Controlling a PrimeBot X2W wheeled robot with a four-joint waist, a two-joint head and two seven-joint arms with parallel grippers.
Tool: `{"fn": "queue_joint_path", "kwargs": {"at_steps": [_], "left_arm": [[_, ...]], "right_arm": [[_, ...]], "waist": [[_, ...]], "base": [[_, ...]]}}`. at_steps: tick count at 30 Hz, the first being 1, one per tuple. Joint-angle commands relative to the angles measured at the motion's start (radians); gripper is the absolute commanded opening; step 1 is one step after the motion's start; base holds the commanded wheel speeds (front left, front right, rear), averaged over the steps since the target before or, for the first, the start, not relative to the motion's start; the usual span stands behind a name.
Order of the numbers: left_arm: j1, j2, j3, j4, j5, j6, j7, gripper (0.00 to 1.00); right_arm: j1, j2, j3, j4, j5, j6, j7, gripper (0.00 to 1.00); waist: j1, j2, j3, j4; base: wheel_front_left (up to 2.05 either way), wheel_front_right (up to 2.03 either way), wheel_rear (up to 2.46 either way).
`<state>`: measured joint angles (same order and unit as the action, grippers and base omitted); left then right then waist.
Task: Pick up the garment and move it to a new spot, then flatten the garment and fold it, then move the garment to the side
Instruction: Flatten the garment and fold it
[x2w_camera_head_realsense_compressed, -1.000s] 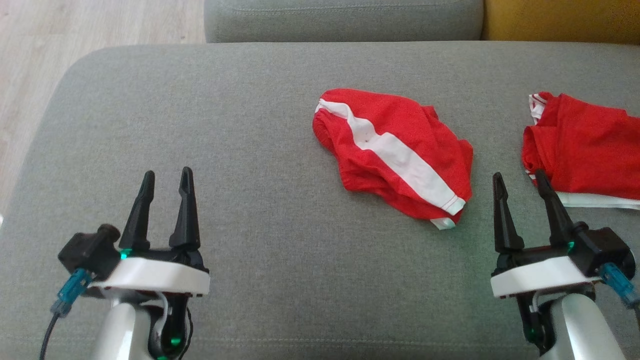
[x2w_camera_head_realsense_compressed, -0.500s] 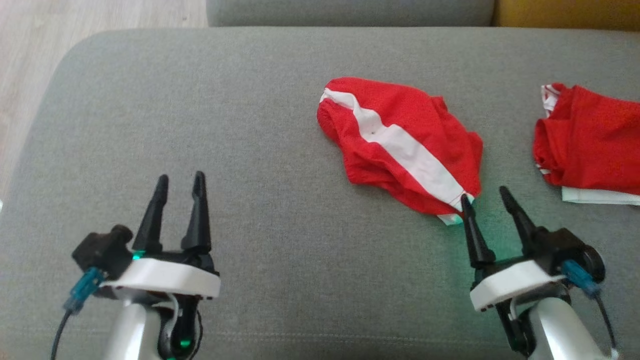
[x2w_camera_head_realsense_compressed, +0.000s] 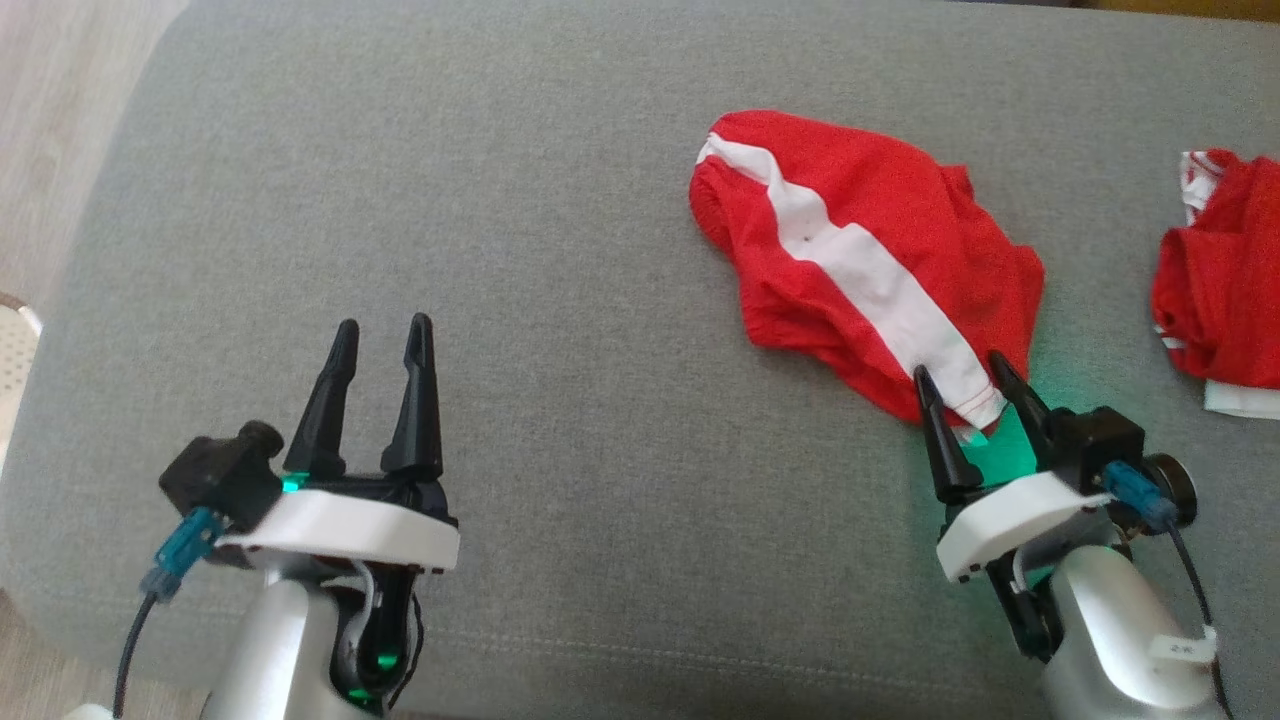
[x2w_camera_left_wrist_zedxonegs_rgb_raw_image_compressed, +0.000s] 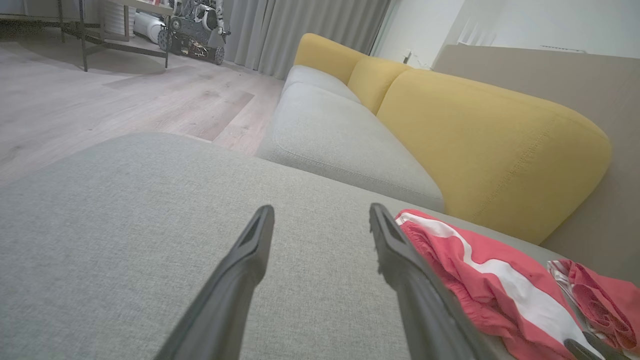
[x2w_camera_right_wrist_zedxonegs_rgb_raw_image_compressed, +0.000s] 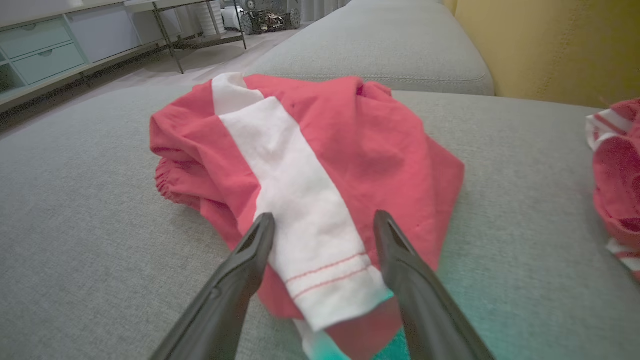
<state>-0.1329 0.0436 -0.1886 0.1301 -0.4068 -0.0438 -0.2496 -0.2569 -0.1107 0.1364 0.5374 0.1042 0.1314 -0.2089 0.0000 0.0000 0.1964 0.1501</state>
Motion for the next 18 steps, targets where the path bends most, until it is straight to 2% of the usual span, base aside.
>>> {"fn": "queue_joint_path", "kwargs": {"at_steps": [1,3,4,5,6,7,8,13,18], "left_arm": [[-0.052,0.007,0.022,-0.032,-0.011,0.008,-0.012,1.00],[-0.055,0.007,0.019,-0.032,-0.013,0.009,-0.012,1.00],[-0.056,0.007,0.019,-0.032,-0.014,0.009,-0.012,1.00],[-0.056,0.007,0.018,-0.031,-0.014,0.010,-0.012,1.00],[-0.056,0.007,0.018,-0.031,-0.014,0.010,-0.012,1.00],[-0.056,0.007,0.019,-0.031,-0.015,0.011,-0.012,1.00],[-0.055,0.007,0.020,-0.030,-0.015,0.012,-0.012,1.00],[-0.048,0.007,0.028,-0.021,-0.009,0.007,-0.012,1.00],[-0.050,0.007,0.044,-0.009,0.008,-0.007,-0.012,1.00]], "right_arm": [[-0.044,-0.013,0.031,-0.008,-0.003,-0.001,-0.014,1.00],[-0.054,-0.016,0.035,0.009,-0.001,-0.001,-0.017,1.00],[-0.058,-0.018,0.037,0.016,-0.001,-0.001,-0.019,0.85],[-0.062,-0.018,0.039,0.022,0.000,-0.001,-0.021,0.37],[-0.062,-0.018,0.039,0.022,0.000,-0.001,-0.021,0.37],[-0.065,-0.018,0.041,0.025,0.000,-0.001,-0.024,0.09],[-0.068,-0.018,0.042,0.026,-0.002,-0.001,-0.027,0.00],[-0.066,-0.018,0.047,0.006,-0.006,-0.001,-0.040,0.00],[-0.039,-0.035,0.088,-0.045,-0.013,-0.001,-0.045,0.00]], "waist": [[0.0000,0.0000,0.010,0.010],[0.0000,0.0000,0.014,0.014],[0.0000,0.0000,0.015,0.015],[0.0000,0.0000,0.015,0.015],[0.0000,0.0000,0.015,0.015],[0.0000,0.0000,0.014,0.014],[0.0000,0.0000,0.012,0.012],[0.0000,0.0000,-0.009,-0.019],[0.0000,0.0000,-0.034,-0.078]], "base": [[0.00,0.00,0.00],[0.00,0.00,0.00],[0.00,0.00,0.00],[0.00,0.00,0.00],[0.00,0.00,0.00],[0.00,0.00,0.00],[0.00,0.00,0.00],[0.00,0.00,0.00],[0.00,0.00,0.00]]}}
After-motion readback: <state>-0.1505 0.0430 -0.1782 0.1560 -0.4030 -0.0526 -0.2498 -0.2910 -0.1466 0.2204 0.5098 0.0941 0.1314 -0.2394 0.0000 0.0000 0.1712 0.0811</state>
